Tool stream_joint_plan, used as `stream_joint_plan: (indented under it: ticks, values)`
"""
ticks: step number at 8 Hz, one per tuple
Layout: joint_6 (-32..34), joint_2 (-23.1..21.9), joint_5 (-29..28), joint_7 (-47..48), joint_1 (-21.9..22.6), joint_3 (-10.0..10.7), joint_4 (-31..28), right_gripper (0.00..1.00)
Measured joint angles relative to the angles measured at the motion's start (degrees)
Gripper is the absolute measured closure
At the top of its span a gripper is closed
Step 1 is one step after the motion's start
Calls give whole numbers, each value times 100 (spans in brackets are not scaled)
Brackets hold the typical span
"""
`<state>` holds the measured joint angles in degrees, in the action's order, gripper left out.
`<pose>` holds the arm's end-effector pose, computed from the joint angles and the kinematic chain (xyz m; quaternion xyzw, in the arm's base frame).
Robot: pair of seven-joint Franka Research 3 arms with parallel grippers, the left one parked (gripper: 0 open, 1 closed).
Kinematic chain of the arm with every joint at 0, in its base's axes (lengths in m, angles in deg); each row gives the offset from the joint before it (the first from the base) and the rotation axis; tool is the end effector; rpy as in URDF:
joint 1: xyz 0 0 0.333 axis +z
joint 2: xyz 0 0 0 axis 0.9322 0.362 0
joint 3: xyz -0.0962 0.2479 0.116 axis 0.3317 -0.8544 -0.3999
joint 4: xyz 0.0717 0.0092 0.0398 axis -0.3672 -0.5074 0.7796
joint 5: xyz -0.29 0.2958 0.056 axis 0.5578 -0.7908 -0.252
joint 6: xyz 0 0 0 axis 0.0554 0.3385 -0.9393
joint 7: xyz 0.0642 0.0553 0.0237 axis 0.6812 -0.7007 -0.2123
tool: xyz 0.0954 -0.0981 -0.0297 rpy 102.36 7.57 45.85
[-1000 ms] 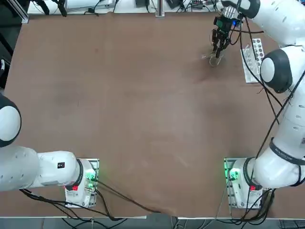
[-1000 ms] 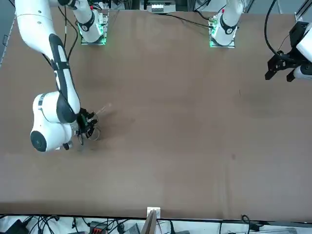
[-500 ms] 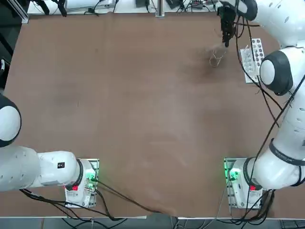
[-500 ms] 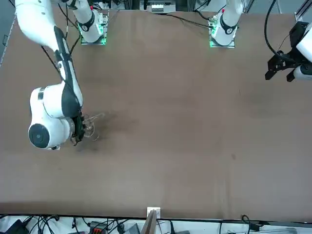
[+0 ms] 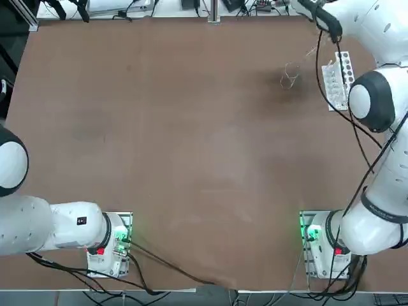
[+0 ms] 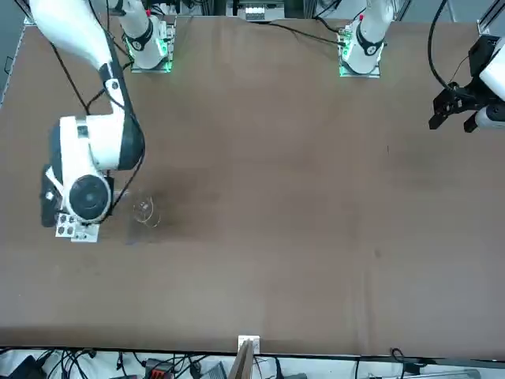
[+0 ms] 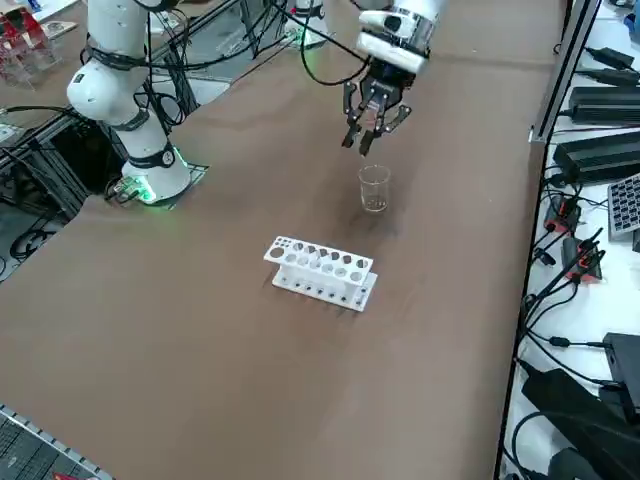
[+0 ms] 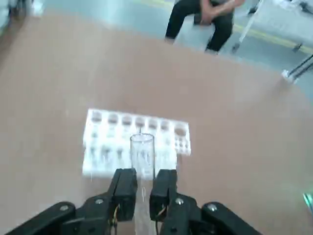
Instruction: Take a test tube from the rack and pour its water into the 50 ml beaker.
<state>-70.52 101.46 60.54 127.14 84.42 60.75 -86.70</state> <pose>0.6800 0.0678 0.3609 0.6581 -0.6380 0.1760 0.3591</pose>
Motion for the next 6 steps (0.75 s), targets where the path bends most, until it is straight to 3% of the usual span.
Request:
stream_joint_plan:
  ticks: [3, 6]
  values:
    - [249, 117, 1617, 1093, -25, 40, -234, 80]
    - [248, 493, 2382, 2114, -71, 169, -497, 80]
